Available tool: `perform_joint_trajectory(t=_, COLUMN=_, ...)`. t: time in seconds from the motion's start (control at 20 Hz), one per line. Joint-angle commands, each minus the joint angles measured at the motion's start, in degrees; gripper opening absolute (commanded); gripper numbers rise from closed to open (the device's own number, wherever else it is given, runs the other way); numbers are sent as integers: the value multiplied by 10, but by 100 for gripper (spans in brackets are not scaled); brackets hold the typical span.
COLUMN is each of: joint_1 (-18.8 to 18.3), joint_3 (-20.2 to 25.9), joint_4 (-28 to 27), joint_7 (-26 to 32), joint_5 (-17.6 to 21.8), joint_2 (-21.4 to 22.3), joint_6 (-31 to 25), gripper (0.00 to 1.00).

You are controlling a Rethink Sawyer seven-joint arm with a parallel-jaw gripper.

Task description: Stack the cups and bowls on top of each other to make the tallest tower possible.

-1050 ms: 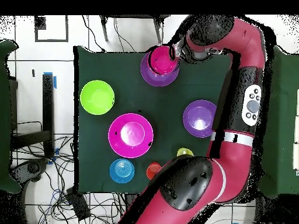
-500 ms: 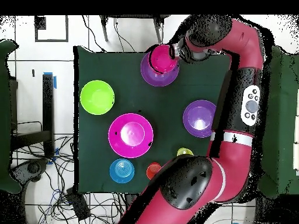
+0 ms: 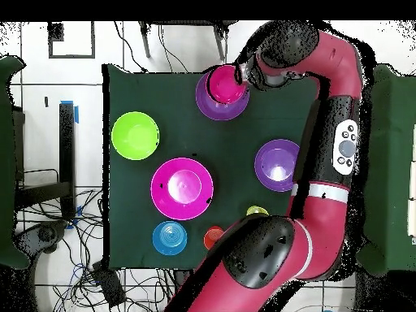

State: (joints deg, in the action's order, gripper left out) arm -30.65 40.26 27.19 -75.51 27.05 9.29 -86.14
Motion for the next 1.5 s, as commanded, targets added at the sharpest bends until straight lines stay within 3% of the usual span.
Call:
perform_joint_trajectory(t=0.05, joint_1=17, joint_3=-3, joint_4=29, joint_7=181, joint_5=44, joint_2=-12, joint_6=31, gripper=0)
perform_joint_trajectory(t=0.65, joint_1=12, joint_3=-3, joint_4=34, joint_7=190, joint_5=45, joint_2=-23, joint_6=59, gripper=0)
perform_joint_trajectory(t=1.35, joint_1=13, joint_3=-2, joint_4=31, joint_7=195, joint_5=50, joint_2=-26, joint_6=54, gripper=0)
perform_joint_trajectory(t=1.4, joint_1=13, joint_3=-2, joint_4=31, joint_7=195, joint_5=50, joint_2=-26, joint_6=54, gripper=100)
perform_joint_trajectory(t=1.5, joint_1=14, joint_3=-3, joint_4=29, joint_7=195, joint_5=52, joint_2=-26, joint_6=49, gripper=100)
